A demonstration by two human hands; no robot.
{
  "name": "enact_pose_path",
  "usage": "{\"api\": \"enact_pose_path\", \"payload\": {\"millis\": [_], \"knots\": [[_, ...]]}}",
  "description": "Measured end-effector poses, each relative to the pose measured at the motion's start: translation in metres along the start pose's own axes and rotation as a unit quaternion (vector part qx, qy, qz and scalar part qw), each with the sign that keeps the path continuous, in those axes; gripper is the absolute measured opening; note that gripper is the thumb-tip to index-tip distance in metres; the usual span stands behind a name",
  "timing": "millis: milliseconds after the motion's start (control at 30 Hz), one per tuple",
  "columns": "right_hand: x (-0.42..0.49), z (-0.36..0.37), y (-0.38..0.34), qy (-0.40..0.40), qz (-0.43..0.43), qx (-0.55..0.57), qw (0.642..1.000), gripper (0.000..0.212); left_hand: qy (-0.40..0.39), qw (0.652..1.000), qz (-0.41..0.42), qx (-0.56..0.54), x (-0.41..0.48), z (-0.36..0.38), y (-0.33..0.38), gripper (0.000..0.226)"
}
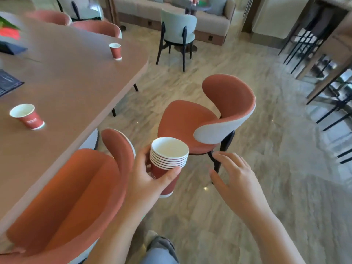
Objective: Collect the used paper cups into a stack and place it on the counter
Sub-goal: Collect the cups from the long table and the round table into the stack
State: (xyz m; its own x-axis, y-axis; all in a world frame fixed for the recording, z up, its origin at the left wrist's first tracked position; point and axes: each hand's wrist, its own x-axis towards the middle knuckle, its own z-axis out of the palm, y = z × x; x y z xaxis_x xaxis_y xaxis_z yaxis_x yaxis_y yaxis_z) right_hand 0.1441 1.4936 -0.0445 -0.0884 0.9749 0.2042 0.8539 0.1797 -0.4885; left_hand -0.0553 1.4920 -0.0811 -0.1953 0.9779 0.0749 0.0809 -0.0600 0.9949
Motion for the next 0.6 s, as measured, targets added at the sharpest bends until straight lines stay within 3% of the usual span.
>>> {"api": "enact_pose_path", "payload": {"millis": [267, 400, 600], "knots": [[0.145, 0.053, -0.052, -0.049, -0.120, 0.029, 0.991, 0.034, 0.131, 0.991, -0.011, 0.018, 0.101, -0.065, -0.008, 0.070], [0.176, 0.081, -0.072, -0.088, -0.165, 0.036, 0.982, 0.034, 0.182, 0.983, -0.025, 0.016, 0.114, -0.085, -0.018, 0.083], [0.220, 0.126, -0.106, -0.147, -0.231, 0.045, 0.961, 0.033, 0.270, 0.961, -0.055, 0.028, 0.121, -0.120, -0.031, 0.067]]}}
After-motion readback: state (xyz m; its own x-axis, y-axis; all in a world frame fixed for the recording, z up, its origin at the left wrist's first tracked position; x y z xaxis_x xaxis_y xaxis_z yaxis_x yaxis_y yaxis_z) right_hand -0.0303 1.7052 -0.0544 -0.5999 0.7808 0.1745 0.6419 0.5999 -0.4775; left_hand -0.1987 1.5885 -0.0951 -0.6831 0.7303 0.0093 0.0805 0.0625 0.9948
